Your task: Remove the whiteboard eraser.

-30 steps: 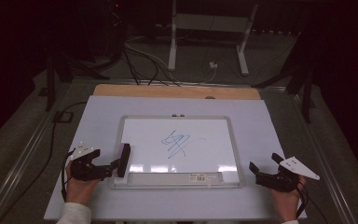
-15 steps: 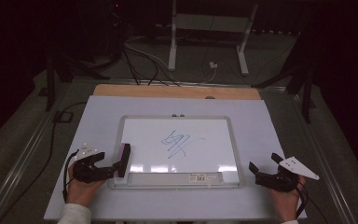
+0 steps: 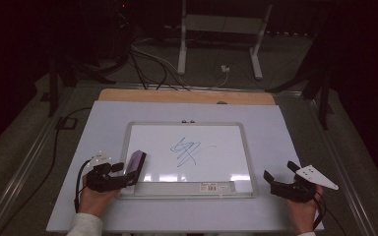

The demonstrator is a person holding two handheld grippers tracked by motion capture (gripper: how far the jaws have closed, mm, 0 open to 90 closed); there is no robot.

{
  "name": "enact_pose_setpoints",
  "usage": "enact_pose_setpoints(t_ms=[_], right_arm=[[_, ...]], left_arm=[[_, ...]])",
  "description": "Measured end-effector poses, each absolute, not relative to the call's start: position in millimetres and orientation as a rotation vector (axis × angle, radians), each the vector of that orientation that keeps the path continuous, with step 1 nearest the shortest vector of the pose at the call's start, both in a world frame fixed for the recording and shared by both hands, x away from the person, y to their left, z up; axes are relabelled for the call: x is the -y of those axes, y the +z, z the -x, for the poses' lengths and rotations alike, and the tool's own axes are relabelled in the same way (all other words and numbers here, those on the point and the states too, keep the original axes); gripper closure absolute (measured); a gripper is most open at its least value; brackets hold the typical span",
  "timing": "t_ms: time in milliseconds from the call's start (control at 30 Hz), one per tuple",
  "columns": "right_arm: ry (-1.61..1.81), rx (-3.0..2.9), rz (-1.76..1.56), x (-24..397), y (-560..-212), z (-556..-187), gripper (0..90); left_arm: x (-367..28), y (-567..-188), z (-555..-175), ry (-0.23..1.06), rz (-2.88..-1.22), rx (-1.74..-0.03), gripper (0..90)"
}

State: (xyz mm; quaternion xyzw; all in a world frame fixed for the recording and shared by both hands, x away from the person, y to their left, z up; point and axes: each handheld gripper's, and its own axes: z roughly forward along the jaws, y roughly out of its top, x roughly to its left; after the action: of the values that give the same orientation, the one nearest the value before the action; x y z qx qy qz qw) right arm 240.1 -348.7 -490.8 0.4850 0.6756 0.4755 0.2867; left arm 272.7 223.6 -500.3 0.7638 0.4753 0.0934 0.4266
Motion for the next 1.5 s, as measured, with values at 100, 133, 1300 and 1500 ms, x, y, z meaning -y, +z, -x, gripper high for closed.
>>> enact_pose_setpoints(t_ms=[100,133,1300,1500], right_arm=[[1.271,-1.808,-1.293,348.0,-490.7,-240.2,0.3],[1.271,-1.808,-1.29,347.7,-490.6,-240.2,0.3],[1.27,-1.807,-1.287,347.5,-490.4,-239.9,0.3],[1.27,-1.807,-1.288,347.4,-490.6,-240.1,0.3]], left_arm=[[-221.2,-503.8,-273.4,0.243,-1.95,-1.198,40.2],[-221.0,-504.5,-273.5,0.246,-1.95,-1.201,41.0],[-223.5,-484.5,-281.2,0.335,-1.867,-1.212,41.9],[-221.2,-475.5,-286.6,0.355,-1.843,-1.2,41.9]])
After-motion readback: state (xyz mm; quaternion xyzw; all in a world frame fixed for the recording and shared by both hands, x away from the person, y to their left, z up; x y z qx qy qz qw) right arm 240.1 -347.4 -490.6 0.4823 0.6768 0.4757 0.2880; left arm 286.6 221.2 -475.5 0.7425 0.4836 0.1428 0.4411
